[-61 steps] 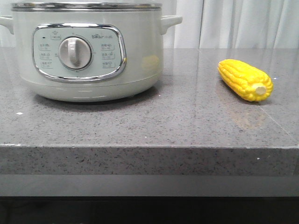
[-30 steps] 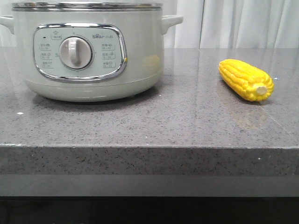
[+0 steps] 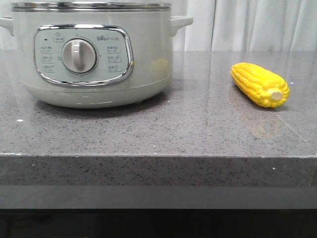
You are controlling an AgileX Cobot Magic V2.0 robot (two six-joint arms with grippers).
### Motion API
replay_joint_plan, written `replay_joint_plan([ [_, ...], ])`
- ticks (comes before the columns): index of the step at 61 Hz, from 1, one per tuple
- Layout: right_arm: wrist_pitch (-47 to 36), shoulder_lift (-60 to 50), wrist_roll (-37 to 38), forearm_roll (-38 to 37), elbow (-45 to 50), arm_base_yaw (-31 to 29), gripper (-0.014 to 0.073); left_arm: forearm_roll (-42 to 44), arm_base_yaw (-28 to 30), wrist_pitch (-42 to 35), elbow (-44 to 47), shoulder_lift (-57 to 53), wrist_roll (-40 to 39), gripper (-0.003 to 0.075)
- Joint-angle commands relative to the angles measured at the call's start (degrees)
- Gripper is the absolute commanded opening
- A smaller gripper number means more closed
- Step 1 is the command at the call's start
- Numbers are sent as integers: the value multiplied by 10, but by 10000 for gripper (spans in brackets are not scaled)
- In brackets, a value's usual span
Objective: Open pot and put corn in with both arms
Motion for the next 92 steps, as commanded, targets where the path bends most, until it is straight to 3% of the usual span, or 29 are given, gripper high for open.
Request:
replay_joint_plan([
  [1,-47,8,-5,-1,-21,-4,652,-2,-4,-27,-33,-3,-9,682],
  [18,-44,8,-5,-1,-21,-4,652,1,-3,-25,-34,22,-9,670],
  [36,-43,8,-5,-1,-21,-4,652,1,-3,-13,-33,28,-9,428],
  [45,-43,8,-5,-1,-21,-4,652,1,-3,-9,-32,28,-9,353],
  [60,-43,8,-5,-1,-21,-4,652,1,-3,-5,-32,33,-9,344],
  [73,-43,8,-5,-1,-21,-4,652,1,-3,-4,-33,34,-9,277],
  [92,-43,9,-5,-1,-21,-4,652,1,-3,9,-92,34,-9,261],
])
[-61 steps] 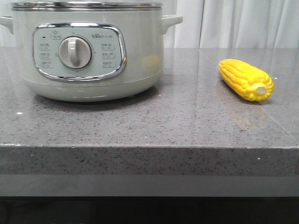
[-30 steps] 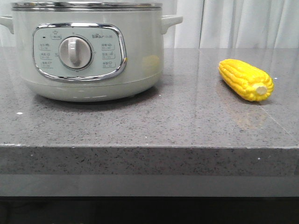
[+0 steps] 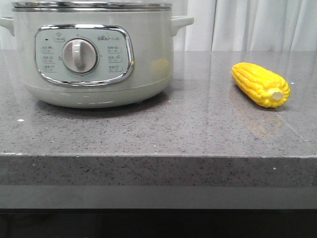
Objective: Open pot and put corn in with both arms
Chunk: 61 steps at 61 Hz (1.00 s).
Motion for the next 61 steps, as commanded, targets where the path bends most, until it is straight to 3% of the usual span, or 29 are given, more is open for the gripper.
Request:
replay_joint_plan([
  [1,-43,9,-5,-1,-20,-4,652,-8,-3,-41,-44,-31,-2,261],
  [13,-43,9,-5,-1,-20,-4,652,-8,-3,-36,-87,-35,-6,262],
  [34,-43,17,-5,-1,-20,-4,652,-8,-3,-2,-70,-123,-2,262],
  [47,-49,53,-5,-1,-20,-4,652,-8,-3,-8,41,-211,-1,262],
  [61,-77,92,-5,-1,-20,-4,652,-13,-3,-64,242,-338,-1,261],
])
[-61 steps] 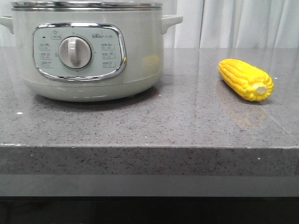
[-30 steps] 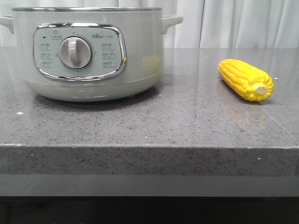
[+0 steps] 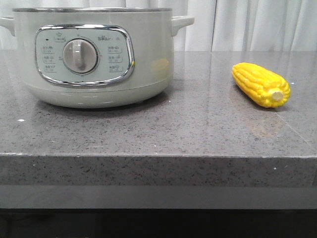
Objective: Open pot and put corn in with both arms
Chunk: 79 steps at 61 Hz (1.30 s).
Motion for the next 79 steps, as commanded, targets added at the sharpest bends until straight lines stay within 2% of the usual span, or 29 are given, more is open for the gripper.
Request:
replay_joint_plan([
  [1,-60,21,-5,-1,-20,-4,652,-15,-3,-90,51,-74,-1,261],
  [17,-82,89,-5,-1,-20,-2,652,-15,-3,-121,244,-223,-3,261],
  [37,-76,203,-5,-1,-78,6,652,-18,-3,-124,372,-377,-22,261],
  [49,-76,306,-5,-1,-144,59,652,-19,-3,-125,388,-422,-33,261],
  [57,-61,383,-4,34,-191,88,652,-19,-3,-125,388,-425,-33,261],
  [79,-3,545,-4,73,-309,104,652,-20,-3,-125,388,-425,-34,261],
])
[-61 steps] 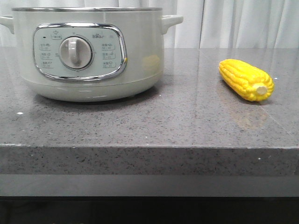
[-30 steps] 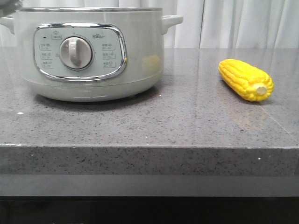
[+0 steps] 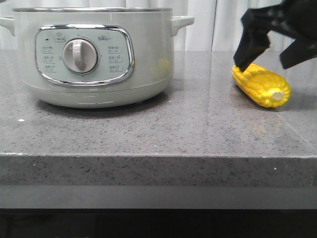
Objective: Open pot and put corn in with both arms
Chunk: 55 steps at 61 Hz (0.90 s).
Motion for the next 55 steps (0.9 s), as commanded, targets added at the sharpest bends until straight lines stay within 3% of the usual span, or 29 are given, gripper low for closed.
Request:
replay_joint_plan([
  [1,-20,6,-4,10,-36,0,652,-16,-3,-76,-19,-1,-7,261],
  [11,-19,20,-4,13,-42,0,629,-16,-3,-76,-19,-1,-7,261],
  [27,-24,19,-4,13,-43,0,274,-16,-3,-76,-19,-1,-7,261],
  [33,-24,14,-5,13,-52,0,208,-16,-3,-76,-19,-1,-7,261],
  [55,-16,-20,-31,11,-198,17,202,-16,-3,-77,-19,-1,-7,261],
])
